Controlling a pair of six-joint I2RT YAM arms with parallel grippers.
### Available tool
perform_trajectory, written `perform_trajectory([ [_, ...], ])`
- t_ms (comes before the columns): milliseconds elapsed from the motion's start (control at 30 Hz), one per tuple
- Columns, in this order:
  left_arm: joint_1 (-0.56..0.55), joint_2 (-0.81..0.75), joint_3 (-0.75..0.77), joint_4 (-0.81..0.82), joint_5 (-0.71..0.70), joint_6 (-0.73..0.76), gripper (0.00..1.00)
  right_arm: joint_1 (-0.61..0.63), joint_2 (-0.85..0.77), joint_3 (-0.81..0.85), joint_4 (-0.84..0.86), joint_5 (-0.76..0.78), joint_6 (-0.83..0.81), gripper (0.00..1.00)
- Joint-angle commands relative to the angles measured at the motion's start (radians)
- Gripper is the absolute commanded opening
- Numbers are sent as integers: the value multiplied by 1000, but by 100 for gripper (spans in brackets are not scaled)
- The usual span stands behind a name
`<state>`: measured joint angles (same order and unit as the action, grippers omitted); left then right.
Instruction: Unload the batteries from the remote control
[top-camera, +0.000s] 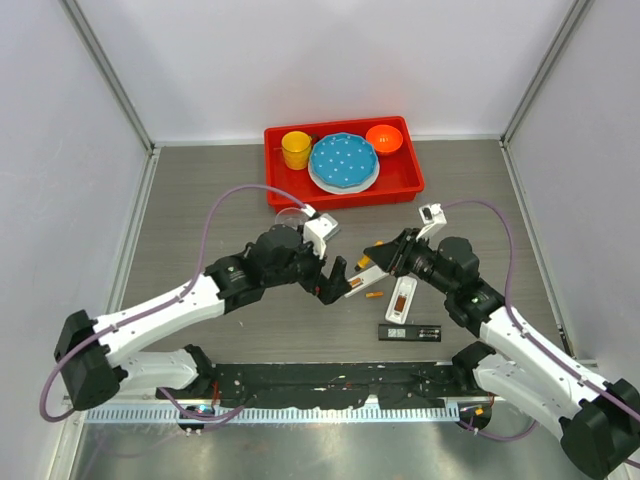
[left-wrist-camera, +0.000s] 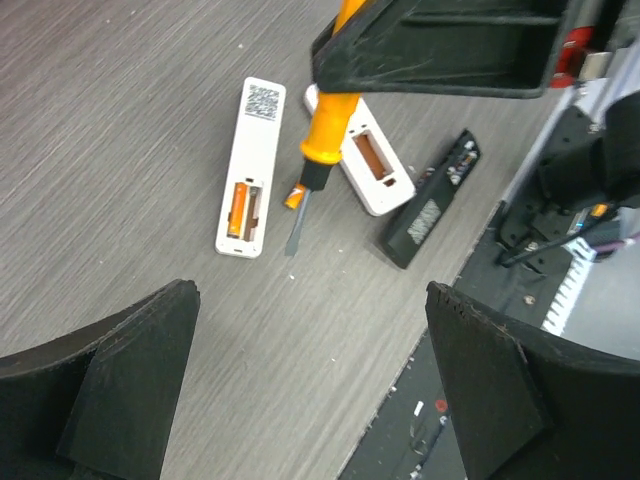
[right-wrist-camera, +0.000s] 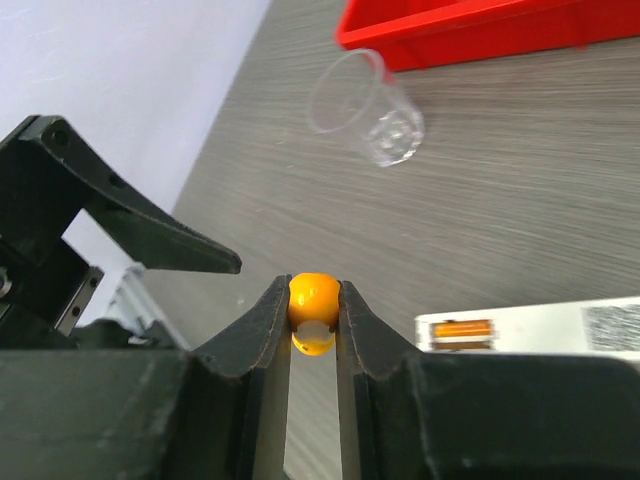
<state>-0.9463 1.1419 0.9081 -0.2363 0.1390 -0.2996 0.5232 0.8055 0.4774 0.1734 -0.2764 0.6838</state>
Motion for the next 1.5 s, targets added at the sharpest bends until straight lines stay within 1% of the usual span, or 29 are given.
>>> perform_trajectory([
  [0,0,134,-3,87,-58,48,99,-3,-31,47,-110,207,-133,1],
  [67,0,191,-2,138,-52,68,97,-5,-19,49,-130,265,-156,1],
  [133,-11,268,-8,178,-55,89,97,-5,0,53,-130,273,-164,1],
  [200,-17,336,-9,221,-65,120,96,-5,37,55,-130,319,-161,1],
  [267,-31,375,-15,233,-67,149,96,-5,72,58,-115,336,-155,1],
  [300,-35,399,-20,261,-64,158,96,-11,81,59,-109,336,-152,1],
  [433,-46,459,-23,281,-68,183,96,-20,126,58,-57,324,-133,1],
  [533,-46,518,-8,281,-82,189,96,-35,156,58,-29,293,-107,1],
  [633,-48,576,32,256,-75,201,93,-52,182,58,-15,270,-81,1],
  [667,-46,587,46,250,-78,206,90,-55,185,56,-9,252,-76,1],
  [733,-46,599,55,239,-102,212,86,-63,190,46,15,244,-64,1],
  [767,-46,605,57,239,-107,217,81,-66,193,43,23,240,-61,1],
  [900,-45,607,51,250,-122,229,75,-71,210,38,46,221,-59,1],
  [933,-43,607,49,258,-122,231,69,-71,213,38,52,220,-59,1],
  [1000,-37,613,55,256,-105,232,61,-74,222,33,64,220,-59,1],
  [1033,-36,614,58,247,-101,232,54,-74,225,30,67,221,-59,1],
  [1133,-32,613,58,239,-104,234,35,-72,233,32,71,232,-67,1],
  [1200,-28,595,45,239,-86,232,28,-72,242,30,74,243,-76,1],
  [1233,-25,591,32,255,-78,228,22,-72,244,29,74,246,-82,1],
  [1367,-16,595,37,242,-84,226,13,-72,261,17,90,263,-99,1],
  [1467,-11,590,32,245,-81,223,9,-72,291,21,92,264,-118,1],
])
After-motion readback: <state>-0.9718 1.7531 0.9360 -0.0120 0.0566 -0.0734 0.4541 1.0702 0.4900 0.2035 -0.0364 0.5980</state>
